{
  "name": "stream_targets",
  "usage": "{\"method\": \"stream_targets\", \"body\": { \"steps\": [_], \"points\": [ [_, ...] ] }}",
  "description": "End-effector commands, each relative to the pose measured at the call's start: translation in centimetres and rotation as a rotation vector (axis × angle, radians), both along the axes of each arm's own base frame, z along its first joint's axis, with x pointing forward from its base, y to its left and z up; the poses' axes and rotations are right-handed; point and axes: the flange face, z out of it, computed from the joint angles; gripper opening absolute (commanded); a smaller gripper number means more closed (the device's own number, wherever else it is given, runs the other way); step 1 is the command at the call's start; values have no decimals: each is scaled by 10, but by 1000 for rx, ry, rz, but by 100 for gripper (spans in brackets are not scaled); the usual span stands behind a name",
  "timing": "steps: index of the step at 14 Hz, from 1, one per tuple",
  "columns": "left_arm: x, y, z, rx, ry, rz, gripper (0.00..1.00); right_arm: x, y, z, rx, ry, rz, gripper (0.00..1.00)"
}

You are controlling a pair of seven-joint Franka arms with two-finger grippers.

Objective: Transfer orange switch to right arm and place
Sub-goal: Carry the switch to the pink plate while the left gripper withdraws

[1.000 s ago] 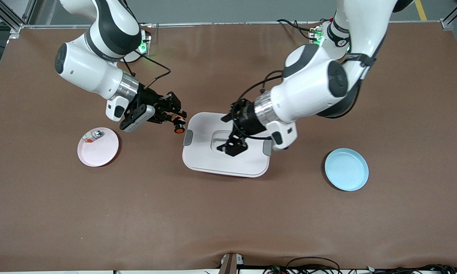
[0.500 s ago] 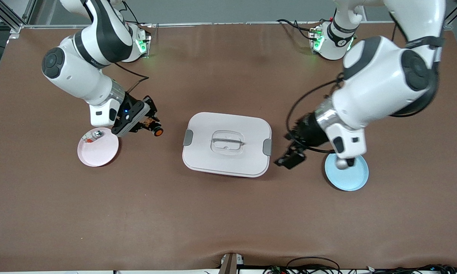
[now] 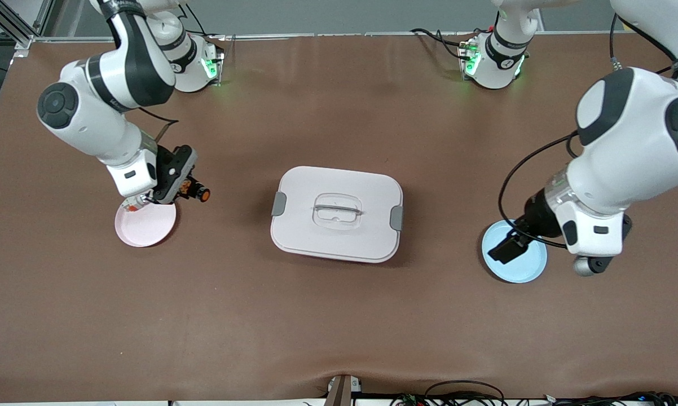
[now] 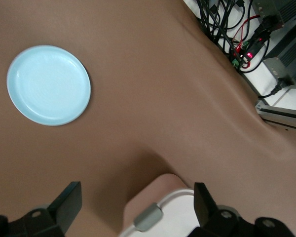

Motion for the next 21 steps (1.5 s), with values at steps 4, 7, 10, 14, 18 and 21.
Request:
{"method": "stream_targets", "body": {
  "steps": [4, 7, 10, 14, 18, 21],
  "points": [
    [-8, 83, 11, 97, 35, -205, 100, -15, -79, -32, -56, -46, 228, 0],
    [-16, 115, 25, 147, 38, -309, 100, -28, -111, -64, -79, -87, 261, 0],
    [-23, 146, 37, 165, 41, -416, 100, -37, -142, -95, -114, -157, 294, 0],
    [-35, 172, 59, 186, 31, -475, 100, -37, -180, -143, -136, -147, 363, 0],
    [-47, 174, 72, 198, 41, -485, 100, -31, -196, -169, -139, -147, 366, 0],
    [-73, 167, 84, 250, 56, -543, 100, -18, -204, -182, -134, -132, 354, 0]
  ]
}}
